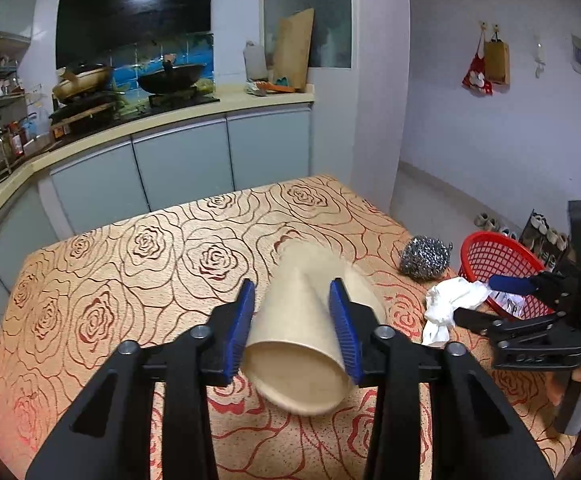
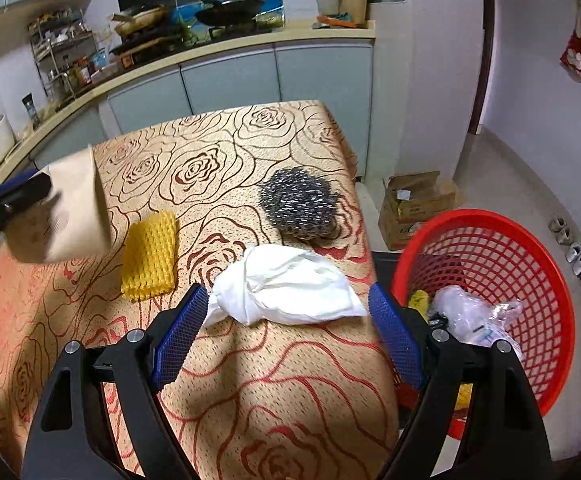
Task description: Collect trash
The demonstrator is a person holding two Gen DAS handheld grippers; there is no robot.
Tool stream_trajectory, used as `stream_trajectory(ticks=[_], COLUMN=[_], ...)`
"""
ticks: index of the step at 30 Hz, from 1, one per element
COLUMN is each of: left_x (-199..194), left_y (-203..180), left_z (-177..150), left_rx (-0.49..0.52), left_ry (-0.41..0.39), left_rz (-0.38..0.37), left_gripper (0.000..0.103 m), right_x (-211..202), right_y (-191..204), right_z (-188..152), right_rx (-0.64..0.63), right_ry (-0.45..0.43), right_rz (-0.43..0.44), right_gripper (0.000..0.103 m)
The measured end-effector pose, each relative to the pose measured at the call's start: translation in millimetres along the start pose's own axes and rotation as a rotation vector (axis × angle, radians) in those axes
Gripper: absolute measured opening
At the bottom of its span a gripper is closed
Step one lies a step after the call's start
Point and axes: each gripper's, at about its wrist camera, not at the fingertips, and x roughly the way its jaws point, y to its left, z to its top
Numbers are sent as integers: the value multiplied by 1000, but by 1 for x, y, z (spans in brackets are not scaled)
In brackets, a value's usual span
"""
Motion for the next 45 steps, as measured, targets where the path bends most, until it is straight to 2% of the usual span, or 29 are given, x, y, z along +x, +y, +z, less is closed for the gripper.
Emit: stream_trajectory(ticks=[1, 6, 12, 20, 24, 26, 30, 34, 39, 45], left_x=[0, 2, -2, -12, -17, -22, -31, -39, -44, -37], left_y=[2, 11, 18, 26, 28, 30, 33, 31, 22, 18], left_z=[1, -3, -11, -13, -12, -13, -13, -15, -29, -45], left_rx=[-11, -40, -53, -69, -75, -78, -78, -59, -6, 33], left_ry=[7, 25, 32, 27, 23, 19, 6, -1, 12, 61], left_rz=[-1, 5, 8, 17, 33, 37, 45, 50, 19, -32], left_gripper=[14, 14, 14, 15, 26, 37, 53, 63, 79, 82], right_x=[3, 17, 25, 27, 24, 22, 13, -5, -28, -55], right_y=[1, 10, 15, 23, 25, 27, 26, 23, 21, 21], right_z=[1, 2, -2, -5, -7, -7, -9, -8, -5, -3], right_rx=[-2, -26, -49, -76, -80, -80, -67, -49, -42, -47], right_ry=[6, 35, 66, 59, 52, 47, 29, -7, -49, -91], right_rz=[1, 6, 0, 6, 10, 10, 17, 28, 37, 39], right_gripper=[80, 79, 59, 37, 30, 28, 28, 28, 28, 28])
